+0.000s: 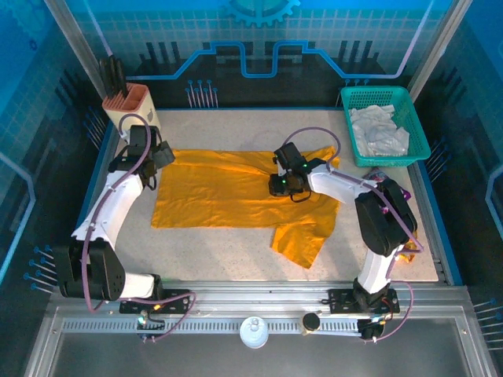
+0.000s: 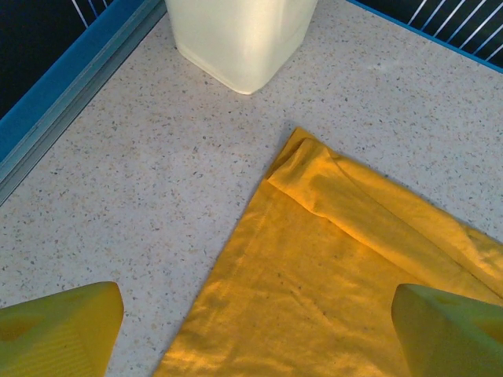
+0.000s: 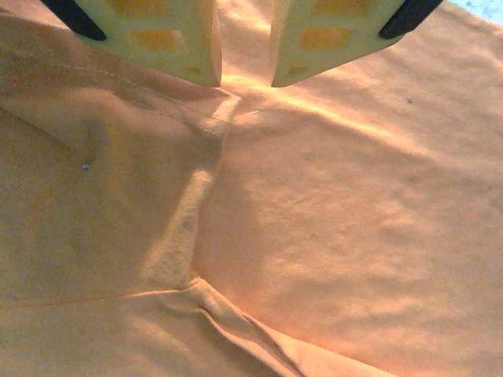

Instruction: Fold and stack the t-shirts

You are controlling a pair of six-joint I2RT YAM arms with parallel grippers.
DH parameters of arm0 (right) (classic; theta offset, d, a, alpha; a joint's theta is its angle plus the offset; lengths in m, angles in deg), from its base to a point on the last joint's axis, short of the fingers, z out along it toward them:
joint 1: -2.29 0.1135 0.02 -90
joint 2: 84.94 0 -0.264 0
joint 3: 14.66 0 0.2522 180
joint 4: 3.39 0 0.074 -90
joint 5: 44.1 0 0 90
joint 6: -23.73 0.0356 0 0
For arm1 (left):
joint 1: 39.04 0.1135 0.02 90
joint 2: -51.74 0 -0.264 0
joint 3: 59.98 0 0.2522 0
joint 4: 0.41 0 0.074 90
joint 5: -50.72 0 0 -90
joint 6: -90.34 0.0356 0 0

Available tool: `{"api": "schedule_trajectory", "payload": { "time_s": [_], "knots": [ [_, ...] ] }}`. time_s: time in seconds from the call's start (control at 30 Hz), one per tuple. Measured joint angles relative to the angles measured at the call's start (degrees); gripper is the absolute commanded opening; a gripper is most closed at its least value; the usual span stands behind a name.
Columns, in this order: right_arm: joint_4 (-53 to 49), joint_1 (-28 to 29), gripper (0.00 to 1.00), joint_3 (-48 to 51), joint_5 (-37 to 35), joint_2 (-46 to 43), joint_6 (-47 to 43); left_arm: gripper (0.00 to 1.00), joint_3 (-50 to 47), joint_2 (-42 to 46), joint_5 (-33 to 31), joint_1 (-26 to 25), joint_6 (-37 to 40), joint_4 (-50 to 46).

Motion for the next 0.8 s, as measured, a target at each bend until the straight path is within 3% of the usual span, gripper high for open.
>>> {"api": "schedule_trajectory", "payload": {
  "time_s": [0.27,0.57,0.8],
  "knots": [
    [-2.1,-0.7,0.22,-0.9,-2.9,-0.3,0.7,0.90,0.0,-0.7,0.5,0.0,-0.1,-0.4],
    [-3.6,-10.6,0.06,-6.1,-4.7,4.8,-3.2,0.89,0.1,-0.7,0.6,0.0,-2.6,-4.7],
    [-1.5,-8.6,0.00,0.3,-2.9,6.3,-2.7,0.83,0.2,-0.7,3.8,0.2,-5.9,-12.9]
  ]
}}
